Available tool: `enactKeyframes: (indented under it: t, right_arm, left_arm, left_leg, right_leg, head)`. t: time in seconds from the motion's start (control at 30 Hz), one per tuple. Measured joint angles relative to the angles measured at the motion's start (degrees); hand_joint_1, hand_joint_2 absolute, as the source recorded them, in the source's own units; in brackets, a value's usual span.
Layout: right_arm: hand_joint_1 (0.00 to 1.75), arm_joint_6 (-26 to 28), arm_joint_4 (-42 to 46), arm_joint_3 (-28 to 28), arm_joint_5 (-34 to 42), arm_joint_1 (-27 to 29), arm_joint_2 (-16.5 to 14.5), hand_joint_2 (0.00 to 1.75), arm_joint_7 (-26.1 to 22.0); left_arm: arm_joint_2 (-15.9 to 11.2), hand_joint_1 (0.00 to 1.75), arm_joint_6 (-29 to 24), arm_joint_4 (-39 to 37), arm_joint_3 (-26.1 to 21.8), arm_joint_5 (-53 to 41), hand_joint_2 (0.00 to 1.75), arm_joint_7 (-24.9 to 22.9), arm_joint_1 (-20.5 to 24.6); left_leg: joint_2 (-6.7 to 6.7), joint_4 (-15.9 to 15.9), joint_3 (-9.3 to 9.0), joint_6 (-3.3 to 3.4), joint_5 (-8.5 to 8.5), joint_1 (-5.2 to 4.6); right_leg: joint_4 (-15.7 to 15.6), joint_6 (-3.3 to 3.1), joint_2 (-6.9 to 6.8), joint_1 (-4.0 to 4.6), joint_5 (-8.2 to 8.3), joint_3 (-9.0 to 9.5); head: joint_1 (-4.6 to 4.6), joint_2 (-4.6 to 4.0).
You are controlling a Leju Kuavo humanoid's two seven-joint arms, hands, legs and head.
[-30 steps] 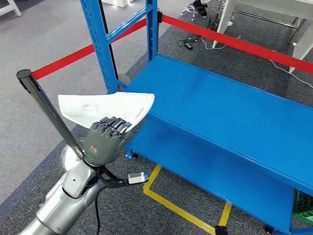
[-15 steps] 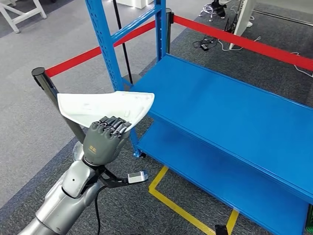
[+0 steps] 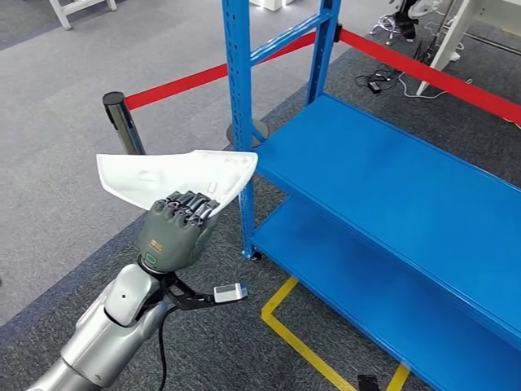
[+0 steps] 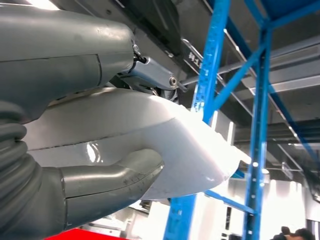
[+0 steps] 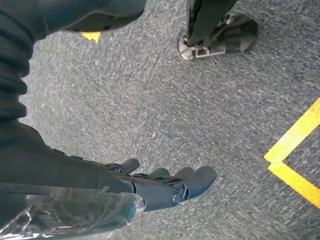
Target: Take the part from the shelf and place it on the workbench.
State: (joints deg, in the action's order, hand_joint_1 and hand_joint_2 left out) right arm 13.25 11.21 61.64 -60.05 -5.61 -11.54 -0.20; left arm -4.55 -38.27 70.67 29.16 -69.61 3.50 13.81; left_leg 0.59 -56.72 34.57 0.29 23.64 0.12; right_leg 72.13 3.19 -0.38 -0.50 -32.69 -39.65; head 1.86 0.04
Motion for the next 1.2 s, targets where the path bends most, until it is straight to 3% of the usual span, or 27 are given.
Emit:
enactKeyframes:
  t: [0.03,0.07,0.13,0.2,0.27,0.33,0.37,0.43,0.5,0.53,0.57,0.6,0.67,0.73,0.77,0.83,0.9,0.93,1.0,1.03,1.07,1.1,1.13,1.2]
  right_arm:
    - [0.0,-0.01,0.0,0.0,0.01,0.1,0.0,1.75,0.0]
    - [0.0,-0.02,0.0,0.0,0.01,0.16,0.0,1.75,0.0]
    - [0.0,-0.04,0.0,0.0,0.01,0.15,0.0,1.75,-0.01]
    - [0.0,-0.06,-0.01,0.0,-0.01,0.09,-0.02,1.75,-0.02]
    - [0.0,-0.07,-0.01,0.01,-0.01,0.05,-0.07,1.75,-0.03]
    - [0.0,-0.08,-0.01,0.01,-0.02,0.04,-0.09,1.75,-0.02]
    - [0.0,-0.09,-0.01,0.01,-0.02,0.02,-0.1,1.75,-0.03]
    - [0.0,-0.09,0.0,0.0,-0.03,-0.07,-0.13,1.75,-0.05]
    - [0.0,-0.09,0.0,0.0,-0.04,0.01,-0.13,1.75,-0.05]
    - [0.0,-0.09,0.0,0.0,-0.06,0.08,-0.13,1.75,-0.04]
    - [0.0,-0.08,0.0,0.0,-0.09,0.12,-0.13,1.75,-0.02]
    - [0.0,-0.06,0.0,0.0,-0.14,0.12,-0.13,1.75,0.0]
    - [0.0,-0.01,0.0,-0.01,-0.3,0.04,-0.15,1.75,0.02]
    - [0.0,0.06,0.0,-0.03,-0.45,0.02,-0.19,1.75,0.05]
    - [0.0,0.09,0.0,-0.04,-0.49,0.04,-0.21,1.75,0.09]
    - [0.0,0.13,0.0,-0.05,-0.57,0.09,-0.26,1.75,0.18]
    - [0.0,0.13,0.0,-0.08,-0.74,0.07,-0.3,1.75,0.19]
    - [0.0,0.13,0.0,-0.11,-0.89,0.05,-0.31,1.75,0.18]
    - [0.0,0.12,0.0,-0.15,-1.25,0.1,-0.31,1.75,0.19]
    - [0.0,0.11,0.0,-0.16,-1.37,0.15,-0.31,1.75,0.19]
    - [0.0,0.1,0.0,-0.16,-1.44,0.2,-0.31,1.75,0.2]
    - [0.0,0.09,0.0,-0.17,-1.46,0.22,-0.31,1.75,0.2]
    - [0.0,0.08,0.0,-0.17,-1.47,0.22,-0.31,1.75,0.2]
    - [0.0,0.03,-0.01,-0.17,-1.42,0.19,-0.31,1.75,0.2]
  left_arm:
    - [0.02,1.75,0.16,-0.07,0.01,0.0,1.75,0.0,-0.05]
    - [0.02,1.75,0.3,-0.14,0.02,0.0,1.75,-0.02,-0.1]
    - [0.03,1.75,0.44,-0.23,0.04,0.0,1.75,-0.05,-0.15]
    - [0.05,1.75,0.47,-0.23,0.03,0.0,1.75,-0.07,-0.11]
    - [0.07,1.75,0.49,-0.23,0.02,0.0,1.75,-0.07,-0.11]
    - [0.06,1.75,0.5,-0.26,0.01,-0.01,1.75,-0.07,-0.2]
    - [0.04,1.75,0.5,-0.27,-0.01,-0.01,1.75,-0.07,-0.22]
    - [0.02,1.75,0.5,-0.28,-0.04,-0.02,1.75,-0.07,-0.14]
    - [0.02,1.75,0.5,-0.31,-0.04,-0.02,1.75,-0.15,-0.15]
    - [0.02,1.75,0.51,-0.34,-0.04,-0.02,1.75,-0.22,-0.26]
    - [-0.01,1.75,0.54,-0.37,-0.05,-0.02,1.75,-0.34,-0.37]
    - [-0.03,1.75,0.6,-0.39,-0.1,-0.02,1.75,-0.52,-0.45]
    - [-0.08,1.75,0.91,-0.4,-0.33,-0.01,1.75,-0.93,-0.54]
    - [-0.09,1.75,1.42,-0.4,-0.68,-0.01,1.75,-1.2,-0.62]
    - [-0.12,1.75,1.68,-0.41,-0.92,-0.01,1.75,-1.25,-0.8]
    - [-0.24,1.75,1.97,-0.41,-1.39,0.0,1.75,-0.99,-1.29]
    - [-0.36,1.75,1.9,-0.41,-1.73,0.0,1.75,0.01,-1.53]
    - [-0.41,1.75,1.74,-0.44,-1.8,0.0,1.75,0.7,-1.53]
    - [-0.7,1.75,1.33,-0.8,-1.84,0.0,1.75,1.96,-1.52]
    - [-0.94,1.75,1.2,-1.14,-1.84,-0.01,1.75,2.51,-1.53]
    - [-1.23,1.75,1.1,-1.57,-1.85,-0.01,1.75,2.9,-1.54]
    - [-1.49,1.75,1.04,-1.98,-1.89,-0.02,1.75,3.14,-1.54]
    - [-1.67,1.75,1.02,-2.34,-2.0,-0.02,1.75,3.16,-1.54]
    - [-1.77,1.75,1.39,-2.79,-2.38,-0.01,1.75,2.58,-1.46]
  left_leg:
    - [0.45,-0.01,-0.01,0.05,0.01,-0.02]
    - [0.91,-0.02,-0.03,0.06,0.01,-0.02]
    - [1.9,-0.09,-0.15,-0.09,0.03,0.09]
    - [2.83,-0.38,-0.06,-0.61,0.07,0.04]
    - [3.55,-0.45,0.22,-1.3,-0.12,0.04]
    - [3.9,-0.21,0.37,-1.92,-0.34,0.26]
    - [3.39,-0.51,0.56,-2.22,-0.04,0.29]
    - [1.57,-4.45,2.5,-2.75,2.42,0.25]
    - [0.37,-12.01,6.22,-3.1,5.86,0.24]
    - [0.25,-14.94,7.7,-3.17,6.72,0.26]
    - [0.21,-16.07,8.32,-3.18,6.54,0.27]
    - [0.14,-15.07,7.85,-3.12,5.4,0.27]
    - [-1.05,-8.16,4.16,-2.91,1.78,0.25]
    - [-2.7,-1.9,0.9,-2.51,-0.02,0.01]
    - [-3.08,-0.64,0.34,-2.25,-0.08,-0.13]
    - [-2.34,-0.25,0.41,-1.51,-0.15,-0.24]
    - [-1.52,0.0,0.37,-0.75,-0.4,-0.09]
    - [-1.09,0.11,0.32,-0.43,-0.49,0.03]
    - [-0.25,0.11,0.33,-0.08,-0.48,0.01]
    - [0.2,0.1,0.33,-0.01,-0.47,-0.03]
    - [0.66,0.09,0.33,0.01,-0.47,-0.05]
    - [1.13,0.07,0.31,-0.01,-0.47,-0.05]
    - [1.61,0.03,0.28,-0.06,-0.47,-0.02]
    - [2.55,-0.18,0.3,-0.43,-0.44,0.0]
  right_leg:
    - [2.55,0.01,0.16,0.01,-0.66,-1.3]
    - [2.93,0.01,0.2,-0.02,-0.19,-1.61]
    - [-2.68,-0.03,0.6,-0.2,3.45,0.93]
    - [-9.95,-0.08,2.29,-0.55,6.29,4.52]
    - [-12.54,-0.41,3.33,-0.61,6.67,5.84]
    - [-12.69,-1.12,2.77,-0.45,6.91,5.85]
    - [-12.8,-1.53,2.46,-0.45,7.03,5.89]
    - [-13.03,-2.2,1.63,-0.55,7.2,5.97]
    - [-13.04,-2.49,0.7,-0.46,7.15,5.96]
    - [-13.04,-2.52,0.21,-0.44,7.13,5.96]
    - [-13.04,-2.54,-0.25,-0.43,7.11,5.97]
    - [-13.04,-2.53,-0.68,-0.42,7.08,5.99]
    - [-13.04,-2.35,-1.41,-0.37,6.96,6.14]
    - [-12.93,-1.85,-1.92,0.0,6.74,6.22]
    - [-12.98,-1.54,-2.19,0.18,6.69,6.28]
    - [-13.3,-0.89,-2.91,0.22,6.67,6.48]
    - [-12.15,-0.34,-2.49,0.06,5.57,6.07]
    - [-9.77,-0.17,-1.78,0.01,4.12,5.03]
    - [-1.97,-0.04,-0.28,0.01,0.41,1.45]
    - [1.61,-0.04,0.05,0.04,-0.82,-0.34]
    - [3.33,-0.07,0.19,0.06,-0.96,-1.35]
    - [2.75,-0.13,0.25,0.04,0.03,-1.29]
    - [-0.09,-0.21,0.37,-0.02,1.95,-0.11]
    - [-8.26,-0.29,1.58,-0.26,5.62,3.69]
  head:
    - [-0.01,0.0]
    - [-0.02,0.0]
    - [-0.03,0.0]
    - [-0.03,0.0]
    - [-0.06,0.0]
    - [-0.07,0.0]
    - [0.0,0.0]
    - [0.23,0.0]
    - [0.38,0.0]
    - [0.37,0.0]
    - [0.38,0.0]
    - [0.37,0.0]
    - [0.39,0.0]
    - [0.35,0.0]
    - [0.31,0.0]
    - [0.18,0.0]
    - [0.03,0.0]
    - [-0.11,0.0]
    - [-0.39,0.0]
    - [-0.45,0.0]
    - [-0.48,0.0]
    - [-0.48,0.0]
    - [-0.48,0.0]
    - [-0.48,0.0]
